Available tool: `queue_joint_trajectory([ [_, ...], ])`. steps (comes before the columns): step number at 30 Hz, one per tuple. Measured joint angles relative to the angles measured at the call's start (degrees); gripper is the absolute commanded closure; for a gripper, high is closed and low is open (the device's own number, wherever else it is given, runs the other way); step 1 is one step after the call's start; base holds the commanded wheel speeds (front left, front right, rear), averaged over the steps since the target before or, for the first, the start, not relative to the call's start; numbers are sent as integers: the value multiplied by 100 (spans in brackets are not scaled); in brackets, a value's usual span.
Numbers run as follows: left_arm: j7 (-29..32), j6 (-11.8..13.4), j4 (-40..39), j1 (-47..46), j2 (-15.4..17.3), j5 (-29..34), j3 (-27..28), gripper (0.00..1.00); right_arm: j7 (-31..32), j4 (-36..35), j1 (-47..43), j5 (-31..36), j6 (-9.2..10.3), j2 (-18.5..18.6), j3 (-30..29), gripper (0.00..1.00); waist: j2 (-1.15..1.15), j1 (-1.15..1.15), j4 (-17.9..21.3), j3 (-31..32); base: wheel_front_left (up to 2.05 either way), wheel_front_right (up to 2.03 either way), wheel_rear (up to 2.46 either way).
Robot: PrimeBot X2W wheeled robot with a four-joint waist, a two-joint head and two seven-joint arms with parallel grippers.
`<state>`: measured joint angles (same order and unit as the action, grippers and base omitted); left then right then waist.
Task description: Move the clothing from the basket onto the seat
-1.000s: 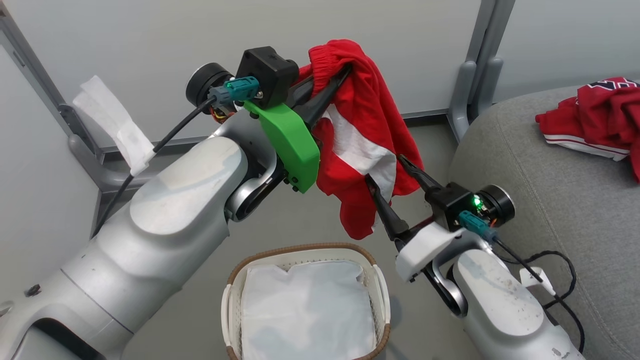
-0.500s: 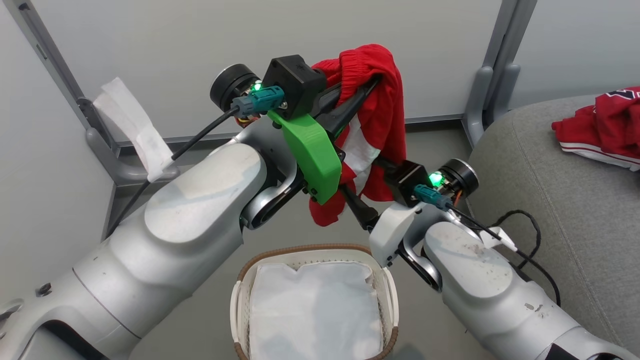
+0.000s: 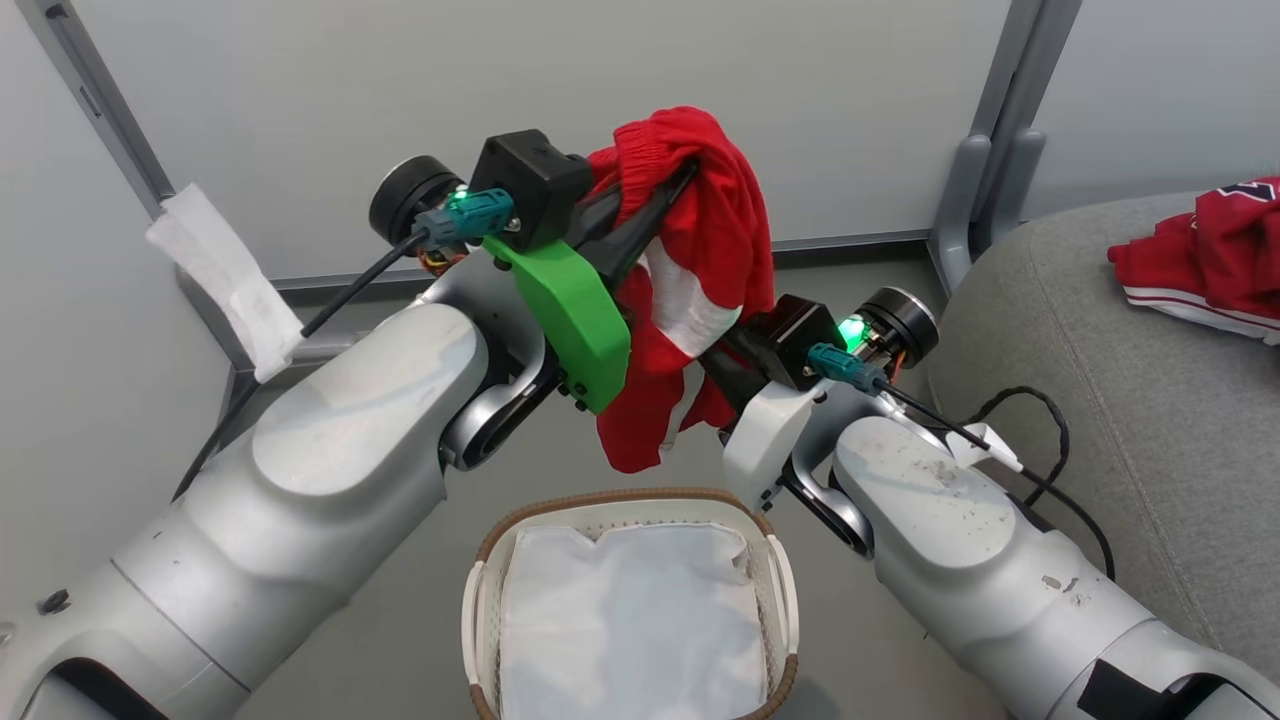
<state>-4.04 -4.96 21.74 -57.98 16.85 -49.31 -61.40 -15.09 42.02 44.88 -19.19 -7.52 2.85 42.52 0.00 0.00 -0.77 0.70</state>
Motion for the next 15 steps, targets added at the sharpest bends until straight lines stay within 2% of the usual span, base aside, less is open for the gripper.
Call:
queue_joint_trajectory([
  [5,-111,27,166,120,65,-60,56,100,0,-9,-54,62,0,87,-177,100,0,0,61,5,0,0,0],
  [6,-141,47,207,135,71,-79,76,91,0,-12,-63,76,0,115,-232,100,0,0,75,5,0,0,0],
  [8,-215,70,283,192,101,-101,127,35,0,-52,-73,124,0,147,-371,100,0,0,106,4,0,0,0],
  [9,-234,70,299,214,109,-109,134,0,0,-65,-74,141,0,152,-411,100,0,0,114,2,0,0,0],
  [15,-485,94,483,400,180,-200,212,0,0,-182,-96,323,0,194,-776,100,0,0,206,-14,0,0,0],
])
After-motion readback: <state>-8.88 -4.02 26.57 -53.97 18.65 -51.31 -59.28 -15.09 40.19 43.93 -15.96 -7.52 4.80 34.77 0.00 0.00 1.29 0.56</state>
